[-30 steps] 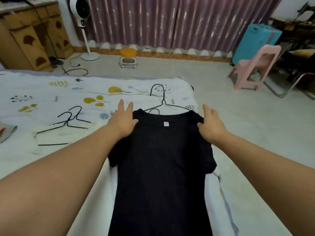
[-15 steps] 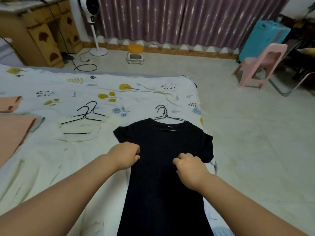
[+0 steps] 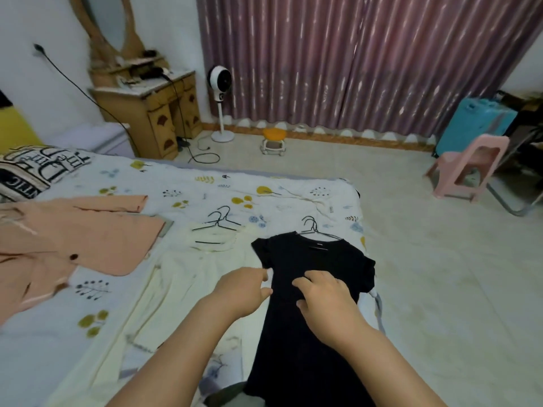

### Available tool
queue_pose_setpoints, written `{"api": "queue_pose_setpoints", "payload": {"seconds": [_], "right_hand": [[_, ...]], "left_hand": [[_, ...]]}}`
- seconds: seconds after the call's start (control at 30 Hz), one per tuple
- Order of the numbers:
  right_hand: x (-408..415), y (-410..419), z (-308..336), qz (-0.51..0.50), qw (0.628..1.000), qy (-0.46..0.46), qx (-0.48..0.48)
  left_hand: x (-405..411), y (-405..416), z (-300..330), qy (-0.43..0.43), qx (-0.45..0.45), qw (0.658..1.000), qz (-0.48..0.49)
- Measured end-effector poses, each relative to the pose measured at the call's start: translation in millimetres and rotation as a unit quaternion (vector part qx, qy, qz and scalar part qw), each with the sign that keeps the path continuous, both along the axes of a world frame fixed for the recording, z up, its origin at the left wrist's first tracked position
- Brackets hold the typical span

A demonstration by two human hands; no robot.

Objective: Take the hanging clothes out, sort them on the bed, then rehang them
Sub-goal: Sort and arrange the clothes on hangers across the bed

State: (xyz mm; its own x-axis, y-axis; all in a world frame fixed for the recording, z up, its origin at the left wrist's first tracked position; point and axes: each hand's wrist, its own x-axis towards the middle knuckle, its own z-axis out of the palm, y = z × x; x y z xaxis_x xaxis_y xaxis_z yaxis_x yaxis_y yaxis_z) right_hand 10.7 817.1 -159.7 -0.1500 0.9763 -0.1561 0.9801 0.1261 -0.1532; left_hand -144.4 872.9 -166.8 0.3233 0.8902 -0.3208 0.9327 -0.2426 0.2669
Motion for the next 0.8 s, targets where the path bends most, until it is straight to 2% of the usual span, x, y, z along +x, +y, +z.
{"api": "queue_pose_setpoints", "payload": {"seconds": [0.2, 0.37, 0.57, 0.8], "right_hand": [[-30, -76, 63, -0.011, 0.999, 0.018, 0.049], [-55, -145, 94, -0.003, 0.996, 0.049, 0.078], [-81, -229, 112, 0.025, 0.993, 0.080, 0.078], [-130, -311, 115, 0.087, 0.987, 0.114, 0.067]], "left_hand": [[-39, -86, 64, -0.058, 0.065, 0.994, 0.059], [-73, -172, 100, -0.127, 0.135, 0.974, 0.131], [-115, -293, 101, -0.207, 0.202, 0.925, 0.247], [-178, -413, 95, -0.192, 0.243, 0.880, 0.360]]}}
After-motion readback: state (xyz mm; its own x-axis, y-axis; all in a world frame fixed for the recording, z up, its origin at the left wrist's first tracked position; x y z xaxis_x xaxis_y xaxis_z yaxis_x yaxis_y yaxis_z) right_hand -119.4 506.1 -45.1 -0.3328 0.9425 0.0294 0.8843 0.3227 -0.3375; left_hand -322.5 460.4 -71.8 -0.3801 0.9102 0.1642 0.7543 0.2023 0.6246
